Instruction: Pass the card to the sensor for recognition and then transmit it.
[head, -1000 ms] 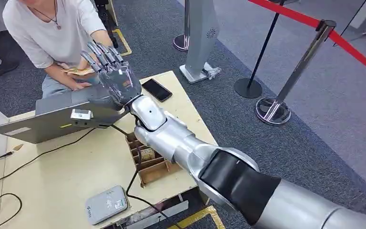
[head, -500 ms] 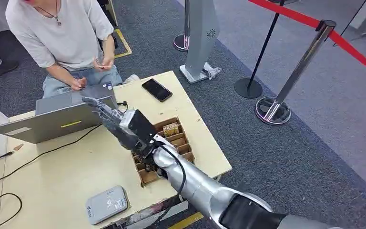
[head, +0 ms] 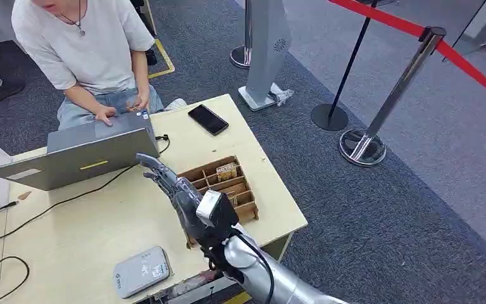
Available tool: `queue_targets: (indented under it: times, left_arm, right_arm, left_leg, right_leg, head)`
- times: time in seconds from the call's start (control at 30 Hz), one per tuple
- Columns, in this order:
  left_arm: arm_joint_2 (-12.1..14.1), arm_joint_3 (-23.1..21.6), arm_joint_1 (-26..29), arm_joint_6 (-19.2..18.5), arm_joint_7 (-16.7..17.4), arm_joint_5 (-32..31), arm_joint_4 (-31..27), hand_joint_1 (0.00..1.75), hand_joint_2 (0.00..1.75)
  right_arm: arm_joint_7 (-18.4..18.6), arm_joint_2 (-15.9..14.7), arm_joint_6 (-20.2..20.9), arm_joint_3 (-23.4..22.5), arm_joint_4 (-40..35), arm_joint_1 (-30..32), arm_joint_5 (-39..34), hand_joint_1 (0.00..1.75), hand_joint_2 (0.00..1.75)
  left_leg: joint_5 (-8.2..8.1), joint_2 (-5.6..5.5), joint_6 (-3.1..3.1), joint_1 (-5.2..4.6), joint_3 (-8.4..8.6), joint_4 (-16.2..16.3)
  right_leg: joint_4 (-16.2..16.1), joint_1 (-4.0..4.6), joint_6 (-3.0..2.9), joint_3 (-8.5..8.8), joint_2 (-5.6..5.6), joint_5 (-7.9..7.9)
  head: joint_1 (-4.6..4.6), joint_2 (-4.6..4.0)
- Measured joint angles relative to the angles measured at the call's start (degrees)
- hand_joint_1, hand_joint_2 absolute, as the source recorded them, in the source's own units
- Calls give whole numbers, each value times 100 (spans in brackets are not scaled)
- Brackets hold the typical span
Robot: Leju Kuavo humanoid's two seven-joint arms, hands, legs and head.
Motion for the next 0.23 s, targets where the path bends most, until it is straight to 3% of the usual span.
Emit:
queue_targets:
  times: [0.23]
  left_arm:
    - [0,0,-5,9,0,-42,0,0,0]
  right_arm:
    - [-39,-61,-212,136,-214,364,166,0,0]
  left_leg:
    - [0,1,0,0,1,0]
  right_leg:
    - [0,0,0,1,0,0]
  head:
    - [0,0]
